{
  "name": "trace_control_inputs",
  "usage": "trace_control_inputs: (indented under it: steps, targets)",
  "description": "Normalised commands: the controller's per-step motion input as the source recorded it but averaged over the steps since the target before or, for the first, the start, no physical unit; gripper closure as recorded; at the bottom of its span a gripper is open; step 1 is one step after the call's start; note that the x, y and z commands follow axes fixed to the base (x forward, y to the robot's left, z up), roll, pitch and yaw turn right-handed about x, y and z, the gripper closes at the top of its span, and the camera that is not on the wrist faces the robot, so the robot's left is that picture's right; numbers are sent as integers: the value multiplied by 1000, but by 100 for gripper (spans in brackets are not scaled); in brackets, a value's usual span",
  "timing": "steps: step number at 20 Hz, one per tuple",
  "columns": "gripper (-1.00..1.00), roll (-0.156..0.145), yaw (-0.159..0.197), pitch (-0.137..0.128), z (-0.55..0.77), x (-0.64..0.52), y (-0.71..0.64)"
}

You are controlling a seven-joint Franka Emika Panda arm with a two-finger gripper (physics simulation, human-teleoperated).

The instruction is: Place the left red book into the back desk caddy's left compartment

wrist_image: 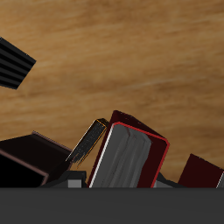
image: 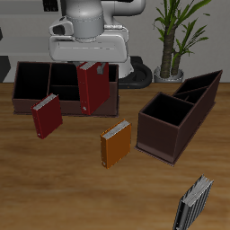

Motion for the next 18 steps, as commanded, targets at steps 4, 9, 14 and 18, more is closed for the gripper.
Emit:
trace_control_inputs:
  steps: [4,9,14,18]
  targets:
    - [100,-2,14,-18,177,-482,-189]
    - [100,-9,13,7,41,-490,-190]
    - [100,-8,22,44,-184,-409,-140]
    - [100,-23,54,26,-213,-423,-227]
